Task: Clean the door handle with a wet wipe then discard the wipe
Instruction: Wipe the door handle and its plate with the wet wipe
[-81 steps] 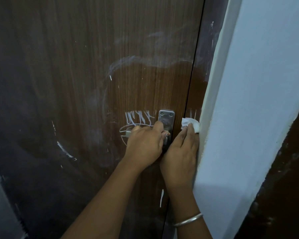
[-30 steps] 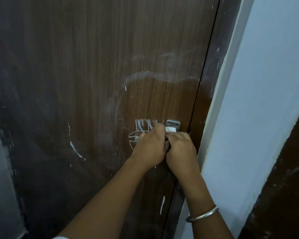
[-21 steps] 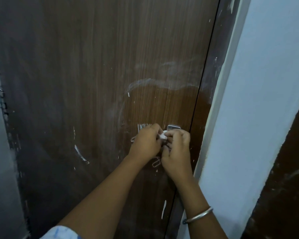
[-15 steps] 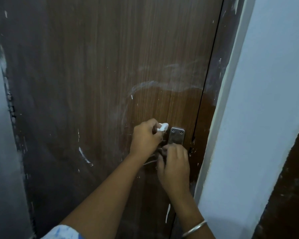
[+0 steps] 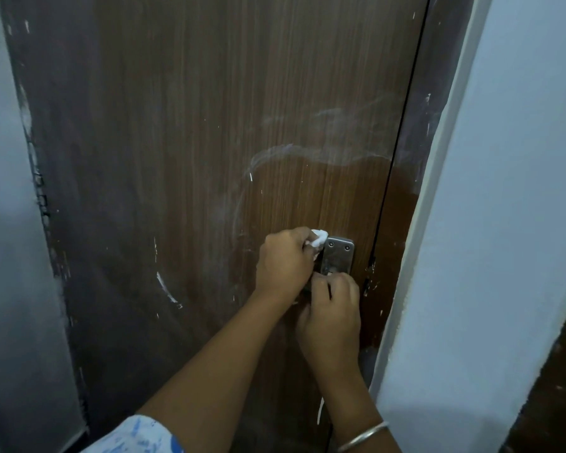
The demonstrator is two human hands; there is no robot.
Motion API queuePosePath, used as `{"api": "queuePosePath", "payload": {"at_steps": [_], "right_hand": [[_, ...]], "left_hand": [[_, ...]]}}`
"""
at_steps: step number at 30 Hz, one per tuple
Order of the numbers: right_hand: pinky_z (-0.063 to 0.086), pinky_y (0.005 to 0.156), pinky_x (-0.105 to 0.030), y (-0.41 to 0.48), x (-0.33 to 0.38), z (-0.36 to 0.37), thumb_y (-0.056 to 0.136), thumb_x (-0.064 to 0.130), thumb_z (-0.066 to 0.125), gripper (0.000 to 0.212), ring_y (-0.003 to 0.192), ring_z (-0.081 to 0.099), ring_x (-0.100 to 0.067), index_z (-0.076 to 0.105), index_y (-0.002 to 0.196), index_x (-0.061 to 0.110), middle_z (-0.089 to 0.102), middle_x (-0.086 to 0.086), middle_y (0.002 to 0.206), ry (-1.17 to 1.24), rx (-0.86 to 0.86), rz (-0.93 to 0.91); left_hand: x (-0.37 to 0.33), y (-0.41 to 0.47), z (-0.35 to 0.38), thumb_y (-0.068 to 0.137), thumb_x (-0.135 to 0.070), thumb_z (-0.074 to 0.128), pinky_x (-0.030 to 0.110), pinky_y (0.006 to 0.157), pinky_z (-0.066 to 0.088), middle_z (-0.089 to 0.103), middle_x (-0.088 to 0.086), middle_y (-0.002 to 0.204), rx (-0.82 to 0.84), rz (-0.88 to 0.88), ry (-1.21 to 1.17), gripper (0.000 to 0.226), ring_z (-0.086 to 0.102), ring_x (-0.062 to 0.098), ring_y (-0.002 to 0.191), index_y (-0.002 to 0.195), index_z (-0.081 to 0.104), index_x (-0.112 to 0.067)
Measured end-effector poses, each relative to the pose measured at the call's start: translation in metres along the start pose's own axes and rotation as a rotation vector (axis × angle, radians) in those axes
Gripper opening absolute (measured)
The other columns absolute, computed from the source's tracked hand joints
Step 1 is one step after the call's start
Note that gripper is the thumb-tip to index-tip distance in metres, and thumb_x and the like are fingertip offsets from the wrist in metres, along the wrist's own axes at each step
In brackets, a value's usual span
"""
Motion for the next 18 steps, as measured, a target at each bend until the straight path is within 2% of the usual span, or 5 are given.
{"api": "queuePosePath", "payload": {"at_steps": [6,8,10,14,18], "right_hand": [[0.051,0.072,-0.027,-0.001,-0.004,0.009,0.06,0.003,0.081,0.038,0.097,0.06,-0.031,0.064,0.094,0.0,0.063,-0.017,0.095,0.014,0.045,0.009],[0.043,0.077,-0.005,-0.002,-0.011,0.013,0.072,0.004,0.074,0.031,0.105,0.05,-0.004,0.062,0.1,0.002,0.061,-0.015,0.103,0.1,0.044,0.065],[0.033,0.067,0.008,-0.002,-0.017,0.014,0.079,0.006,0.069,0.029,0.102,0.037,0.012,0.057,0.105,0.008,0.056,-0.013,0.113,0.136,0.038,0.122],[0.053,0.065,-0.026,-0.003,-0.007,0.012,0.063,0.003,0.08,0.044,0.102,0.059,-0.032,0.06,0.102,0.002,0.058,-0.022,0.107,0.044,0.041,0.06],[0.055,0.066,-0.033,-0.002,-0.008,0.01,0.065,0.005,0.079,0.039,0.101,0.059,-0.037,0.063,0.101,0.0,0.06,-0.021,0.101,-0.051,0.057,0.052]], "left_hand": [[-0.015,-0.006,-0.002,0.086,-0.019,0.057,0.041,0.071,0.052,0.072,0.005,0.087,-0.009,0.044,0.042,0.019,0.065,0.02,0.075,0.098,0.071,-0.013],[-0.018,-0.006,-0.002,0.084,-0.021,0.056,0.039,0.068,0.052,0.071,0.006,0.083,0.036,0.081,0.055,0.019,0.064,0.019,0.072,0.092,0.071,-0.011],[-0.02,-0.005,0.001,0.084,-0.023,0.058,0.039,0.066,0.052,0.068,0.007,0.076,0.076,0.097,0.142,0.019,0.062,0.021,0.069,0.081,0.069,-0.008],[-0.01,0.001,0.0,0.083,-0.023,0.064,0.036,0.063,0.053,0.067,0.001,0.067,0.054,-0.011,0.076,0.015,0.063,0.016,0.064,0.073,0.071,-0.014],[-0.002,0.002,-0.002,0.078,-0.015,0.069,0.035,0.07,0.054,0.071,0.002,0.076,0.025,-0.074,0.009,0.004,0.066,0.016,0.072,0.077,0.073,-0.015]]}}
Point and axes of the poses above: each hand's wrist, its own y-axis towards the middle knuckle, its own z-axis out of the palm, x = y × z, the point moved 10 cm from there along y, towards the middle knuckle
